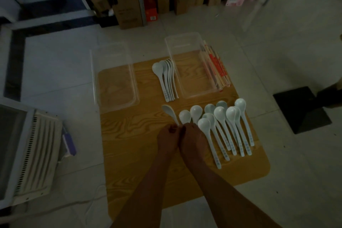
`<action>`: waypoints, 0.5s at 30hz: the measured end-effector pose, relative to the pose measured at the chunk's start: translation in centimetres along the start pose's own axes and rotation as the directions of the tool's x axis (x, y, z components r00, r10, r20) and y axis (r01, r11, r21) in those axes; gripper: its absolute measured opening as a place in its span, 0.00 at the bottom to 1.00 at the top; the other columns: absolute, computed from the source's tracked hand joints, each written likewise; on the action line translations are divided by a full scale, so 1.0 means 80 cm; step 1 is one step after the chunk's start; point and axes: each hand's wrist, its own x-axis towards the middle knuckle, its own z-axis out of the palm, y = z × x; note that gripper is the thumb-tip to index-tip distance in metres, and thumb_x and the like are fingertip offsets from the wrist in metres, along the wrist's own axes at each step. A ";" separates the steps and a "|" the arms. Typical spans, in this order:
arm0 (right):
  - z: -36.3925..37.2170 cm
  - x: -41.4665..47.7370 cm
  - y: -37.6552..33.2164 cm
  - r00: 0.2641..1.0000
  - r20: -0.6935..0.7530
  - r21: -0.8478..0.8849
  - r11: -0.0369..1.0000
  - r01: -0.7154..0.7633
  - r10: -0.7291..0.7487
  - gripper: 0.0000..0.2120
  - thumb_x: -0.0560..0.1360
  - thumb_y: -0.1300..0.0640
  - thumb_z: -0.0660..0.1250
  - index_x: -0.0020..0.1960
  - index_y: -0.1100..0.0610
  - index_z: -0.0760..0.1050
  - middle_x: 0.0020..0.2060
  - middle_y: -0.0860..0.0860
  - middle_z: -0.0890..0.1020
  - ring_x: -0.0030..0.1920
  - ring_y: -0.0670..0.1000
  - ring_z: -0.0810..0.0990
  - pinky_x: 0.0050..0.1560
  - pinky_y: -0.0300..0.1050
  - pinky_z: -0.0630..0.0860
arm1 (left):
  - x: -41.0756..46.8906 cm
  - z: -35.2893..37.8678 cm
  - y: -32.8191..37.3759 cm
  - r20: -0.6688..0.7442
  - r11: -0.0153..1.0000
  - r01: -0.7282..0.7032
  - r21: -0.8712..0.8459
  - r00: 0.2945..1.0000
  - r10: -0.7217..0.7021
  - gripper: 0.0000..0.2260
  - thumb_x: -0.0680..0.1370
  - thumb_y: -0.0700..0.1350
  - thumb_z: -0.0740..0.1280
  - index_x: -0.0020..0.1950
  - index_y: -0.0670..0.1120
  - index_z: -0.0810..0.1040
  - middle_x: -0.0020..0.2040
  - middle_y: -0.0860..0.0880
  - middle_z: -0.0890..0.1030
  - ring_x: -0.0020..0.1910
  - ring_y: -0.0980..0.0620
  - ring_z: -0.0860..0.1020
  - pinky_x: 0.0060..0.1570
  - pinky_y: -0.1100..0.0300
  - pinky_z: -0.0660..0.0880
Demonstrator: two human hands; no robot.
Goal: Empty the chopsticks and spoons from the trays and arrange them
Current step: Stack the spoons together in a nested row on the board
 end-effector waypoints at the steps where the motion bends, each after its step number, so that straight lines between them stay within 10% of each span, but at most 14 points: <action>1: 0.003 0.002 -0.008 1.000 0.009 0.026 1.000 0.018 -0.018 0.09 0.81 0.53 0.60 0.49 0.55 0.77 0.45 0.50 0.81 0.42 0.49 0.81 0.39 0.44 0.78 | 0.005 -0.010 0.002 -0.023 1.000 0.004 -0.013 1.000 -0.005 0.09 0.77 0.52 0.68 0.49 0.48 0.81 0.42 0.53 0.84 0.42 0.55 0.82 0.43 0.59 0.79; 15: 0.049 0.087 -0.062 0.987 0.036 0.127 0.980 0.153 -0.159 0.19 0.80 0.48 0.62 0.65 0.60 0.69 0.62 0.57 0.73 0.48 0.53 0.81 0.35 0.45 0.77 | 0.136 -0.046 0.048 -0.277 0.938 -0.056 0.341 0.948 0.157 0.11 0.80 0.44 0.63 0.38 0.43 0.78 0.32 0.52 0.74 0.30 0.57 0.71 0.33 0.64 0.65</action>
